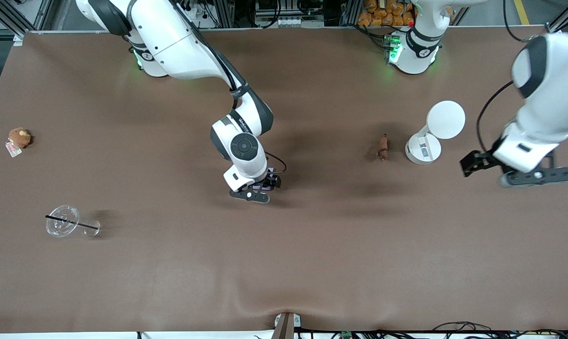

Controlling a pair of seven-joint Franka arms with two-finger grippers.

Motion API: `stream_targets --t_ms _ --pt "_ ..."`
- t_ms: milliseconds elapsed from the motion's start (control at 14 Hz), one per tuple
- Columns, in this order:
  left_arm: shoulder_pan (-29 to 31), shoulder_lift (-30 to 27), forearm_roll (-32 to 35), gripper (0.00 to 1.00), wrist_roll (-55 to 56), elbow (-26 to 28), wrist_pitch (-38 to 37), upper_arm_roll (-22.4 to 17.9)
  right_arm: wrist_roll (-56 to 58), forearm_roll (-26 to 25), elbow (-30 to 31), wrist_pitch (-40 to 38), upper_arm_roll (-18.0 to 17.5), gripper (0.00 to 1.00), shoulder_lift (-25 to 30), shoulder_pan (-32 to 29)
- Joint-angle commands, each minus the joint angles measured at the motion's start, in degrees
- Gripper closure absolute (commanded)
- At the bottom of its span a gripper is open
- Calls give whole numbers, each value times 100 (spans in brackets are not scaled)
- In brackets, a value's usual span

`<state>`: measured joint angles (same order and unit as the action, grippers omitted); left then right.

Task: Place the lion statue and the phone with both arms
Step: 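Raise the left gripper away while the right gripper lifts the phone, then carry the white phone with the right gripper toward the glass beaker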

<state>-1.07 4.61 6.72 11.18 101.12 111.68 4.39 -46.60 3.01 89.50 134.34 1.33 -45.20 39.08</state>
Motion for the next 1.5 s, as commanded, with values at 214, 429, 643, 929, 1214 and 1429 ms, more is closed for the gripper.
stream_targets --t_ms 214,429,643,929,1214,1429 --pt "27 -83 -503 0 50 -952 -1253 36 -78 -152 -161 -13 43 9 -147 65" --pt "186 -101 -751 0 234 -1410 -1868 45 36 -169 -214 -22 51 55 -130 4" --pt "212 -92 -865 0 394 -1647 -2027 54 335 -222 -547 -127 60 56 -68 -268" --pt "160 -22 -900 0 -283 -1736 -2134 71 1070 -179 -873 -153 51 56 11 -1040" --pt "116 154 -866 0 -283 -1911 -2133 71 3144 -117 -891 -154 34 56 90 -2156" --pt "168 128 -873 0 -362 -1885 -2133 80 4260 -187 -944 -153 43 56 47 -2895"
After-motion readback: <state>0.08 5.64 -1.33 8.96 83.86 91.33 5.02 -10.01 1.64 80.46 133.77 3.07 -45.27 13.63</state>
